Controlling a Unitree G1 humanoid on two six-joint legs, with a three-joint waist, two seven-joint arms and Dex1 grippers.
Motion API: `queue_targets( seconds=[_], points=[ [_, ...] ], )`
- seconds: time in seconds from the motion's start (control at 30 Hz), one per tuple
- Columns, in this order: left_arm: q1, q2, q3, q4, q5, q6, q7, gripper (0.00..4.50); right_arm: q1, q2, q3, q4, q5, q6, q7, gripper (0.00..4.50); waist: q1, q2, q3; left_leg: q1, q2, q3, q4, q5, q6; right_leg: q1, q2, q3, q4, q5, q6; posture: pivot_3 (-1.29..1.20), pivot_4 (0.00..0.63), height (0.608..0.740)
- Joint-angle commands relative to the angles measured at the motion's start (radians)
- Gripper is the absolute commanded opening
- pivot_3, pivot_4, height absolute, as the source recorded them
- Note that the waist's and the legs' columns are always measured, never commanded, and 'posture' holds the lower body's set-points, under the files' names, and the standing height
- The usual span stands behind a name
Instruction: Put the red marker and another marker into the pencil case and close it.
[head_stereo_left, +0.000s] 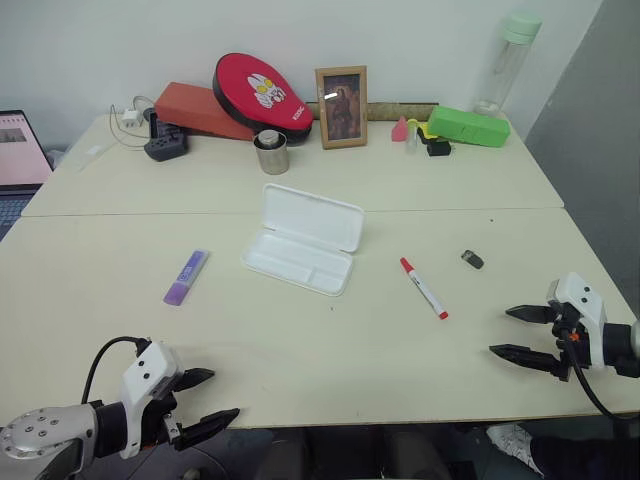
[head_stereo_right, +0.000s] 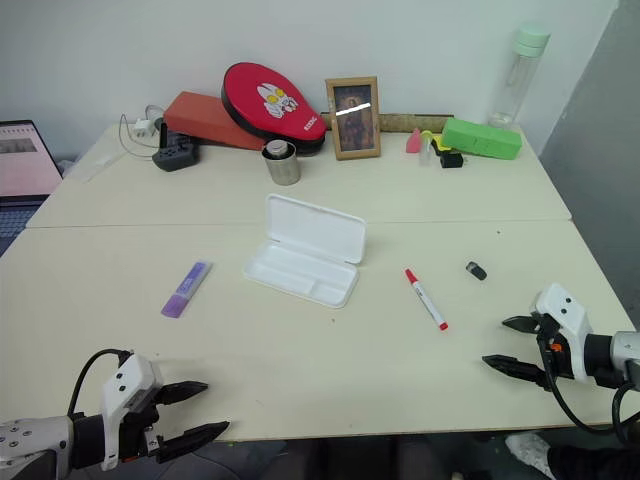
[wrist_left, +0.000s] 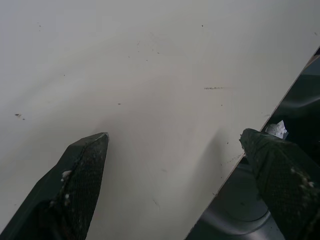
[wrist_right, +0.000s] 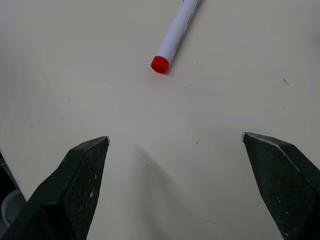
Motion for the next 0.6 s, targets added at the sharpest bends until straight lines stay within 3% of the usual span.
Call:
queue_targets(
  seconds=[0.03, 0.6],
  points=[
    [0.0, -0.005, 0.037, -0.013, -0.005, -0.02, -0.014, 4.5, -0.004, -0.018, -0.031, -0.008, 0.002, -0.011, 0.013, 4.47, 0.0, 0.0, 0.0, 0.0, 0.0, 0.0, 0.0, 0.0, 0.0, 0.0, 0.0, 0.0, 0.0, 0.0, 0.0, 0.0, 0.15, 0.74],
    [-0.031, 0.001, 0.029, 0.009, 0.0, -0.002, -0.024, 4.5, -0.01, -0.01, -0.027, -0.002, -0.001, -0.019, 0.014, 4.47, 0.0, 0.0, 0.0, 0.0, 0.0, 0.0, 0.0, 0.0, 0.0, 0.0, 0.0, 0.0, 0.0, 0.0, 0.0, 0.0, 0.15, 0.74]
  ],
)
